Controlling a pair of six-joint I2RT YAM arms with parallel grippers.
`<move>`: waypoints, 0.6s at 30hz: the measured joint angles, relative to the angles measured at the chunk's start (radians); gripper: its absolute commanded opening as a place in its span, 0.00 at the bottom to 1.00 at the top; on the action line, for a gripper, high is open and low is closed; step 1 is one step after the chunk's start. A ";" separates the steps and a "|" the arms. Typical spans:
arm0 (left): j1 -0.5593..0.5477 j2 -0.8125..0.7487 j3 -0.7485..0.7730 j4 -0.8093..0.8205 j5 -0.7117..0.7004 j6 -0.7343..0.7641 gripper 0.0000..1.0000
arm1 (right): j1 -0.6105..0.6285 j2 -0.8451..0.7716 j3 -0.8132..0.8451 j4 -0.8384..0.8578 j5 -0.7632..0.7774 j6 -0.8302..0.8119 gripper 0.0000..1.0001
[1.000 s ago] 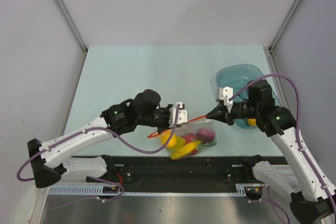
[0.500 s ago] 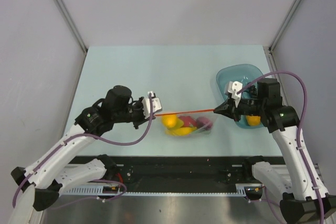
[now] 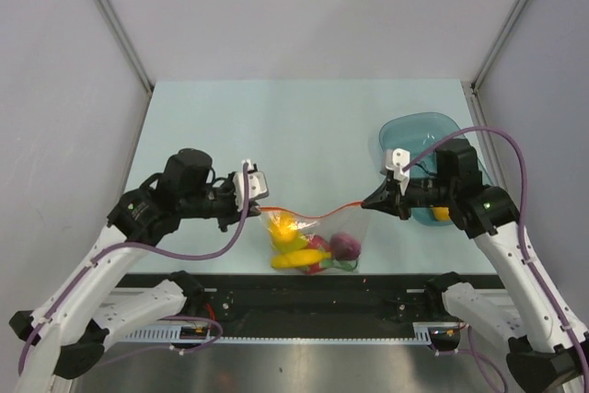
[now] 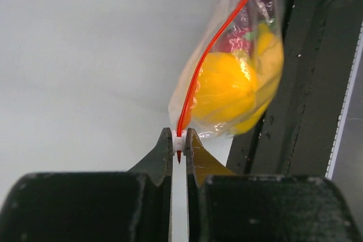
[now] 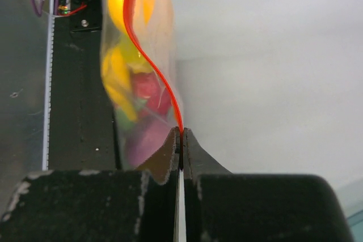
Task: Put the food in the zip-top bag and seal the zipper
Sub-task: Place the zipper food storage bag at the center of the board.
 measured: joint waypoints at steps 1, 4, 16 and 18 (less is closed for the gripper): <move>0.002 0.002 0.000 -0.003 -0.010 0.000 0.02 | 0.014 0.010 0.000 0.020 0.011 0.015 0.00; 0.044 0.029 -0.036 0.030 -0.049 0.002 0.05 | 0.013 0.099 -0.004 0.124 0.051 0.058 0.00; 0.296 0.446 -0.072 0.363 -0.058 -0.077 0.28 | -0.043 0.620 -0.013 0.537 0.167 0.175 0.00; 0.298 0.492 -0.072 0.407 -0.054 -0.099 0.41 | -0.038 0.672 -0.007 0.583 0.188 0.206 0.04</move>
